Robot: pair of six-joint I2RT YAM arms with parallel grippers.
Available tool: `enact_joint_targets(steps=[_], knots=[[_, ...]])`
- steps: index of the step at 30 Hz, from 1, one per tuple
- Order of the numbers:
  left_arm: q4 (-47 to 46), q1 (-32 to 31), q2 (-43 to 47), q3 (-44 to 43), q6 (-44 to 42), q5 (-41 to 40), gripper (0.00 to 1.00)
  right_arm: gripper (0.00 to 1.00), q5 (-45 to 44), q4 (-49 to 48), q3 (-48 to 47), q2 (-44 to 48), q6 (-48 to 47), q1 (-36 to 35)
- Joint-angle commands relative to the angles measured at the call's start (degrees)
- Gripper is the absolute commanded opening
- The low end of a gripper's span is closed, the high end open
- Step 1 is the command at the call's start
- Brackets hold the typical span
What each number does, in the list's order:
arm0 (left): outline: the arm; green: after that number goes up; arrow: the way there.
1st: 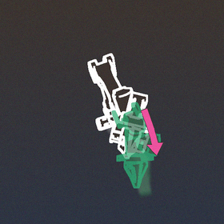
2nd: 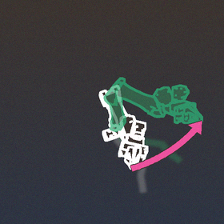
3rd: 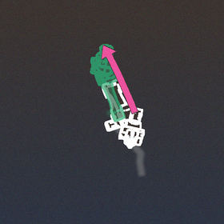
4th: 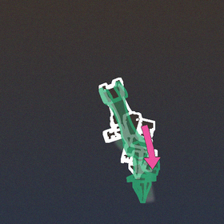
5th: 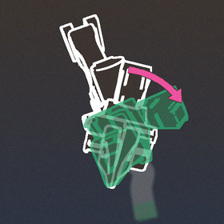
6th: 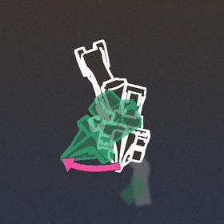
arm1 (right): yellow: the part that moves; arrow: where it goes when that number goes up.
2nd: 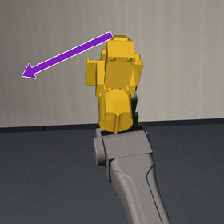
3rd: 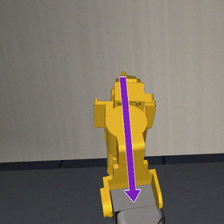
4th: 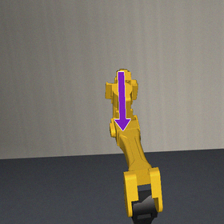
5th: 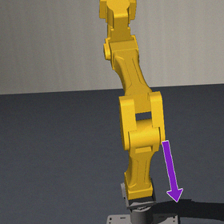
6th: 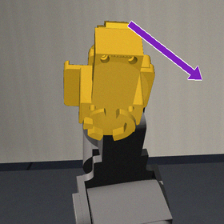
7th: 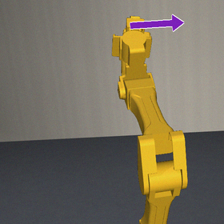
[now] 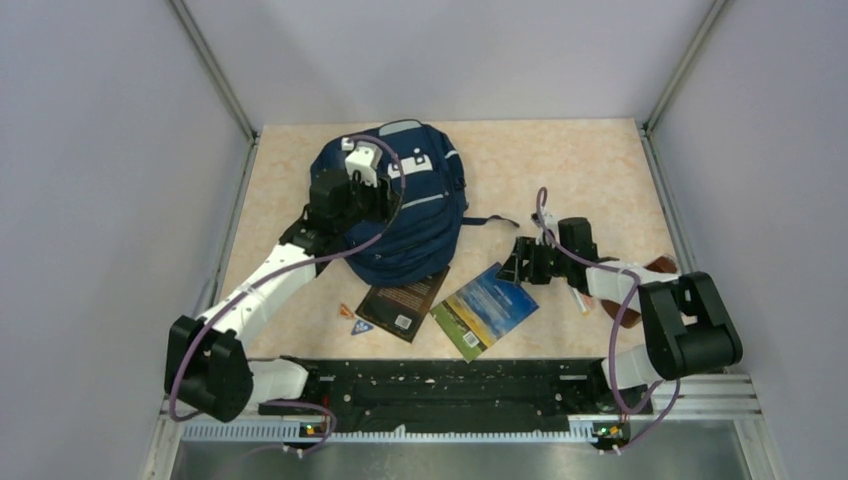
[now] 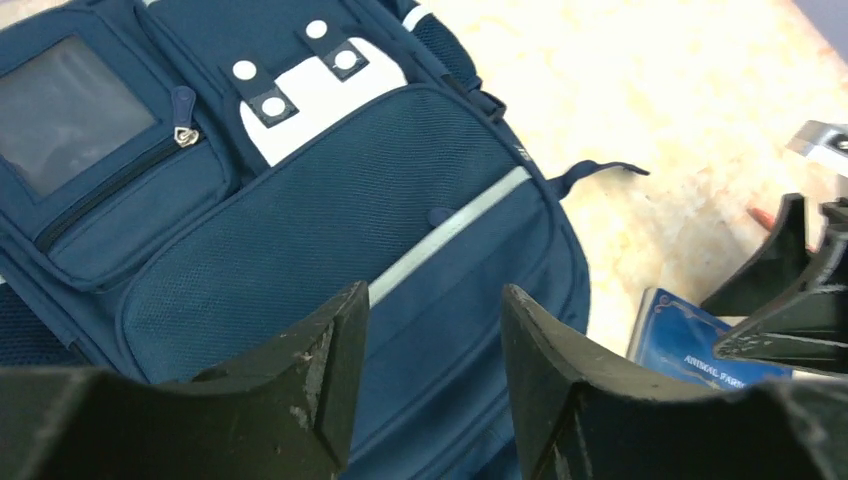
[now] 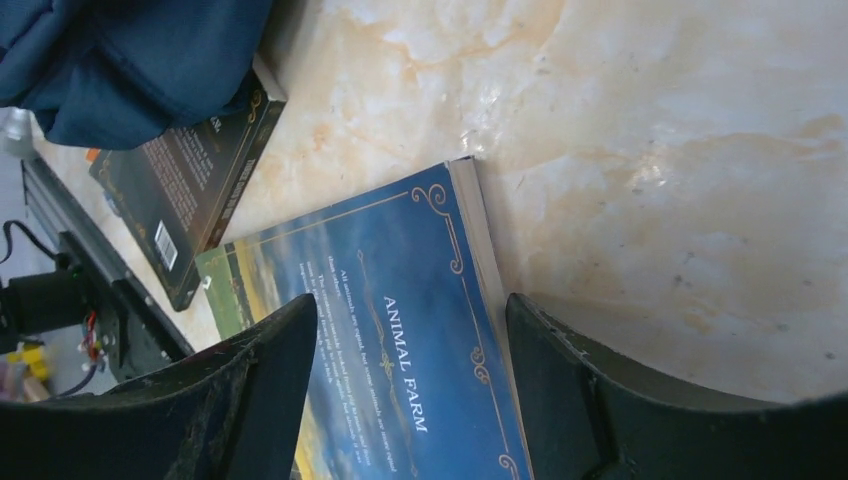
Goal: Pack the student bag
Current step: Pick up the book from the center of the board.
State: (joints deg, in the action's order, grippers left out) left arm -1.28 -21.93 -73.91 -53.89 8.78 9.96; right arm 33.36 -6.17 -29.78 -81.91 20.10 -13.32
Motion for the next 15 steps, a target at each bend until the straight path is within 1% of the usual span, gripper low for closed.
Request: enact_joint_targets(steps=[1, 2, 5, 11, 14, 15], knots=[[-0.67, -5.73, 6.48, 2.09, -2.77, -6.00, 0.57, 0.67, 4.30, -0.48, -1.80, -1.82, -1.43, -0.86], [0.19, -8.42, 7.31, 2.71, -3.40, -8.56, 0.57, 0.66, 4.20, -0.30, -2.04, -1.91, -1.55, -0.85], [3.13, -16.35, 8.77, 5.72, -1.82, -10.97, 0.57, 0.64, 4.76, -0.12, -2.70, -2.15, -1.58, -0.83], [2.07, -27.13, 11.28, 15.03, 15.65, -10.26, 0.56, 0.59, 7.84, -0.16, -2.59, -1.79, -0.97, -0.90], [1.92, -30.12, 12.23, 18.82, 26.80, -10.22, 0.56, 0.57, 8.44, 0.28, -2.31, -1.48, -0.85, -0.87], [1.96, -30.83, 12.43, 20.02, 29.84, -8.69, 0.56, 0.57, 8.34, 0.51, -2.17, -1.35, -0.81, -0.88]])
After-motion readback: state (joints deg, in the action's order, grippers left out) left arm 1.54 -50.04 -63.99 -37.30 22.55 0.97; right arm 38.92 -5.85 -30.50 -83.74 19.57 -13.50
